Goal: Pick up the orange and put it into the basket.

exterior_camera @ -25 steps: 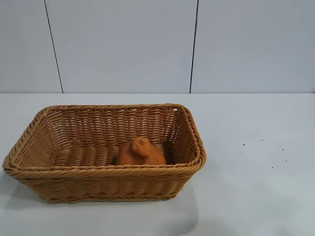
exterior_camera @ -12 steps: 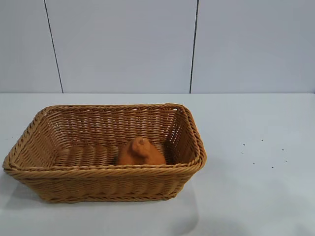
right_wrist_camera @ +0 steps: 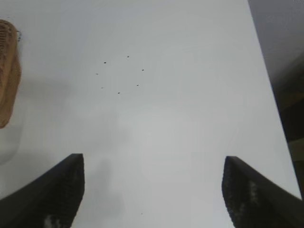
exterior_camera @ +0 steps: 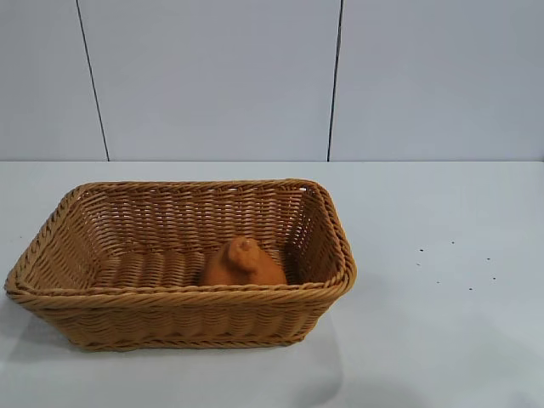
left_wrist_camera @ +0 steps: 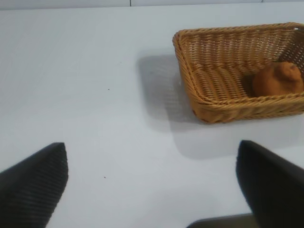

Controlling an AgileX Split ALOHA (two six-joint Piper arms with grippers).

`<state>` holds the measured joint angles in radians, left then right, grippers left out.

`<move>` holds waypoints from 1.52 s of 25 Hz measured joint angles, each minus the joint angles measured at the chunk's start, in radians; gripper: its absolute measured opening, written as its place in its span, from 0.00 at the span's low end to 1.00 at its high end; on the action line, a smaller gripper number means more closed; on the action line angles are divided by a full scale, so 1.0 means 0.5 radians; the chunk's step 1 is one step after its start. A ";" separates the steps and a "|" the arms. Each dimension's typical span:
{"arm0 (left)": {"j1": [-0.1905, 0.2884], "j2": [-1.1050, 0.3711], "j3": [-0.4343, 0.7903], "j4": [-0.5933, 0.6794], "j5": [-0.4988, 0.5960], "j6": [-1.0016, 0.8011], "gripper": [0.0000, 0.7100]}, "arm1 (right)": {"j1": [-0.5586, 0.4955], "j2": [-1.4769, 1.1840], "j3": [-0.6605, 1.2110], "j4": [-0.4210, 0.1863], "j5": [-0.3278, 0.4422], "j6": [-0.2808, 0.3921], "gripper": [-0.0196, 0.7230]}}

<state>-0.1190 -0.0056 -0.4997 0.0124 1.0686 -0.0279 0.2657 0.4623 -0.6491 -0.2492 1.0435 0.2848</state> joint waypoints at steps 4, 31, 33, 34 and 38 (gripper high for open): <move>0.000 0.000 0.000 0.000 0.000 0.000 0.97 | 0.000 -0.206 0.073 0.037 -0.002 -0.014 0.76; 0.000 0.000 0.000 -0.006 0.000 0.000 0.97 | 0.000 -0.932 0.314 0.370 -0.048 -0.417 0.76; 0.000 0.000 0.000 -0.006 0.000 0.000 0.97 | 0.000 -0.932 0.314 0.370 -0.049 -0.417 0.76; 0.000 0.000 0.000 -0.006 0.000 0.000 0.97 | 0.000 -0.932 0.314 0.370 -0.049 -0.417 0.76; 0.000 0.000 0.000 -0.006 0.000 0.000 0.97 | 0.000 -0.932 0.314 0.370 -0.049 -0.417 0.76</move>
<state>-0.1190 -0.0056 -0.4997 0.0095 1.0686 -0.0279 0.2657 -0.0039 -0.4923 -0.0644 1.0188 0.0763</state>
